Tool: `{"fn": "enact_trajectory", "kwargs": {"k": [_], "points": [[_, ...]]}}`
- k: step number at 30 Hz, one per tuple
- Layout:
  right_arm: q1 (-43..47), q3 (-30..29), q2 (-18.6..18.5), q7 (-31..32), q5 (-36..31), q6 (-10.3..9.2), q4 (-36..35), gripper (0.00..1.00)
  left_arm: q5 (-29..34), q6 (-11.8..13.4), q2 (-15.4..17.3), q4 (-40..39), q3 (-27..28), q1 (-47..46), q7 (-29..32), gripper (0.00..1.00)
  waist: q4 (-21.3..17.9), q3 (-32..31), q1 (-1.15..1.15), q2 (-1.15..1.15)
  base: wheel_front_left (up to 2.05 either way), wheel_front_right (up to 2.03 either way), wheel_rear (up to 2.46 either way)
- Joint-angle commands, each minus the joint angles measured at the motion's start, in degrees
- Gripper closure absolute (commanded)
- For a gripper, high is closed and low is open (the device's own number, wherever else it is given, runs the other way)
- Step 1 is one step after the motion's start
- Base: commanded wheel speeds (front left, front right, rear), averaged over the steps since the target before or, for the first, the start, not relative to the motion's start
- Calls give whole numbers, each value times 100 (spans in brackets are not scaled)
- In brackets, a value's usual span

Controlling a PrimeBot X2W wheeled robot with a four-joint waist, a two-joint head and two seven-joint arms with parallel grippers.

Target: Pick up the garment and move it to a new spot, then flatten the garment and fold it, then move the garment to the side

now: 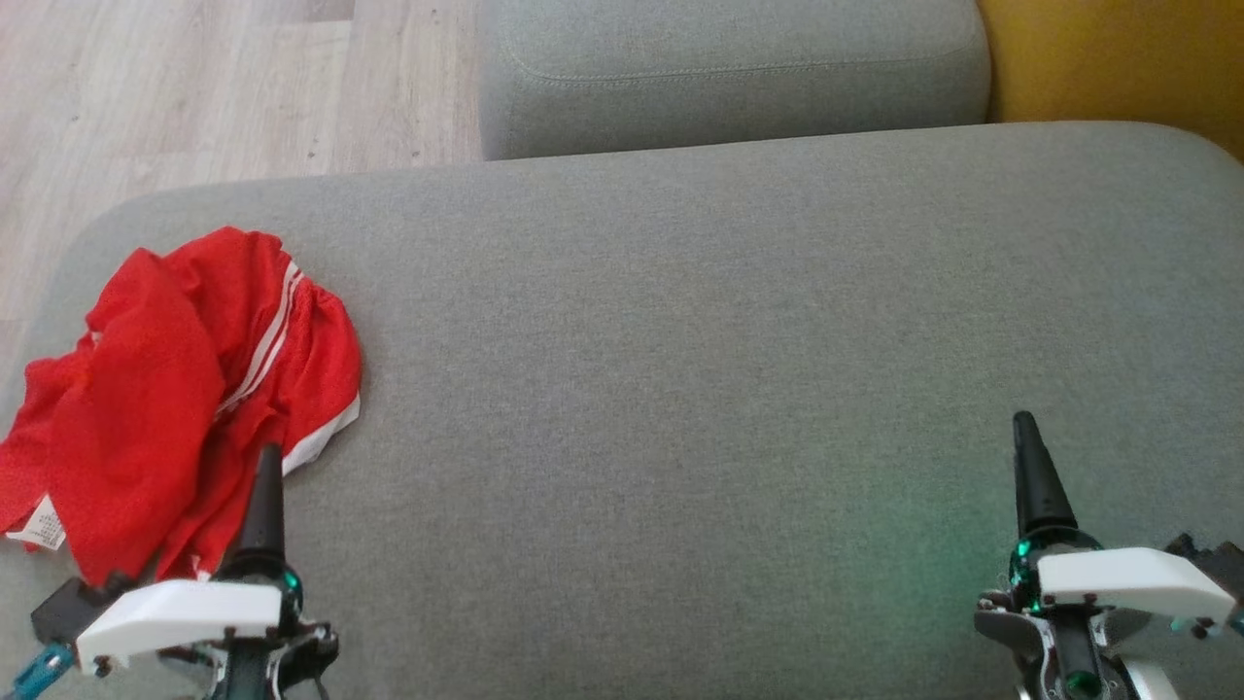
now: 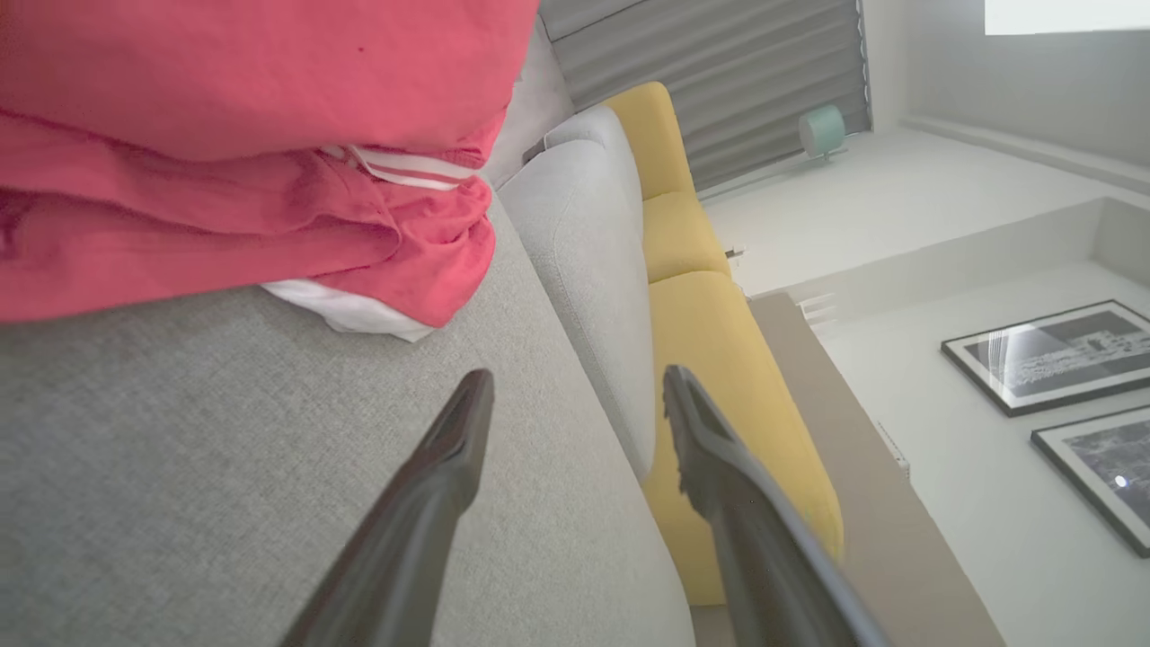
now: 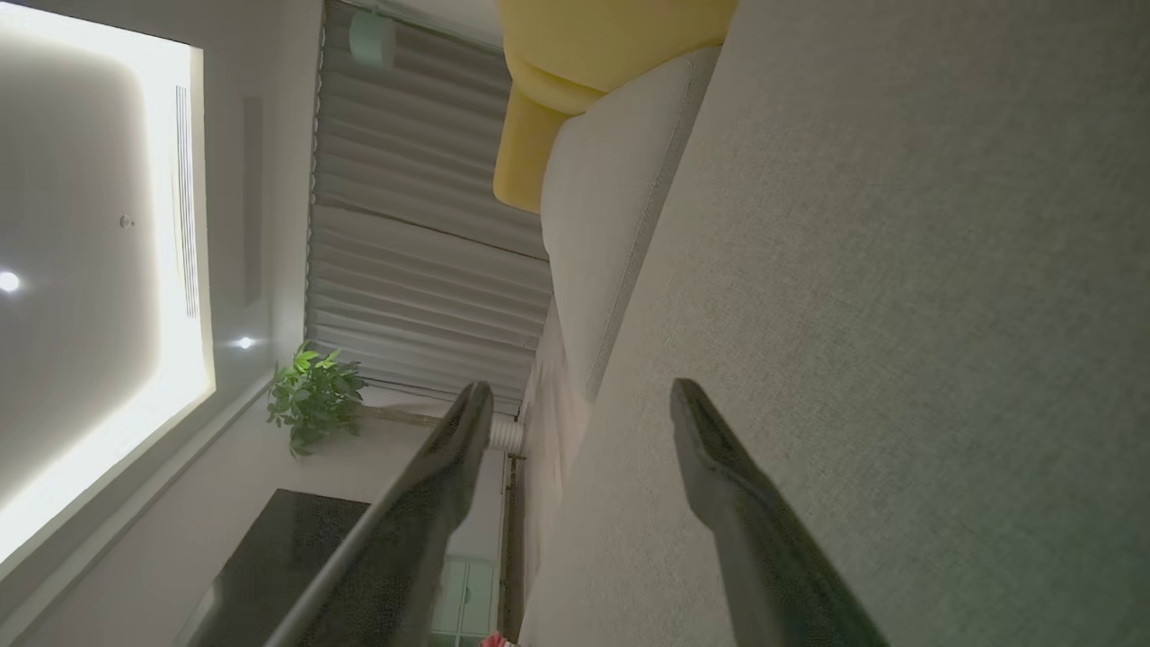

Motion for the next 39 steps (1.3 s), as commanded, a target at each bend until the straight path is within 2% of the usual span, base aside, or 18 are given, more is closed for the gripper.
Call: {"fn": "enact_trajectory", "kwargs": {"k": [1,20,39], "points": [[-359,104,-132,-71,-187,16,-227,0,244,24,74,-249,84,-271,-77,0,4,-3,0,0,0,0,0],[-498,664,-234,-395,-2007,23,83,0,2356,201,91,-240,-231,-270,-395,0,71,-89,0,0,0,0,0],[-567,922,-194,-702,-3235,30,290,0,3464,285,101,-167,-304,-303,-697,0,103,-136,0,0,0,0,0]]}}
